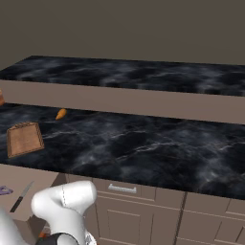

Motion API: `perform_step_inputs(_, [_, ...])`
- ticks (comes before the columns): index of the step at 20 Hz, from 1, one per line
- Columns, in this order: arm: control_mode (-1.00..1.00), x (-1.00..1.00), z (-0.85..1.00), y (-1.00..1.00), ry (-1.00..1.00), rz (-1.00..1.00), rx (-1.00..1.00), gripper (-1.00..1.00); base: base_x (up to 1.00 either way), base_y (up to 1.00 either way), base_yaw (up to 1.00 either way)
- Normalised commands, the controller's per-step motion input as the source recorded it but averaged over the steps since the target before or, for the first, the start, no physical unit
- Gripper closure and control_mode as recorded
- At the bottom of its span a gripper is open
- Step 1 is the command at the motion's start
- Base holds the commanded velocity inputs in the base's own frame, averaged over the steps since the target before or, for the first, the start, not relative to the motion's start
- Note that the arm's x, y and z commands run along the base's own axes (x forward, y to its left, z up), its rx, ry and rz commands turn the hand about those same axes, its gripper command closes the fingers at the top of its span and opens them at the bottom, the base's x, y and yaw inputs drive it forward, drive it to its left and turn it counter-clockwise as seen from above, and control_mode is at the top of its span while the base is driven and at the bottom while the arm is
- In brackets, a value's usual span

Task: Open the drawer on the left and place the cutting tools on the cutting board.

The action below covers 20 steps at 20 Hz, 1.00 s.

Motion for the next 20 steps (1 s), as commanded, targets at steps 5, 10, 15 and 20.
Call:
perform_step_inputs(5, [-1.00,0.00,0.39,-0.51,0.00,-0.19,-0.39,-1.00,0.00,0.00,0.00])
perform_step_inputs(10, [-1.00,0.06,0.24,-0.37,-0.02,-0.17,-0.54,-1.00,0.00,0.00,0.00])
perform_step_inputs(15, [-1.00,0.38,0.04,-0.29,0.00,-0.14,-0.60,-1.00,0.00,0.00,0.00])
perform_step_inputs(20, [-1.00,0.55,-0.05,-0.09,0.00,-0.04,-0.61,-1.00,0.00,0.00,0.00])
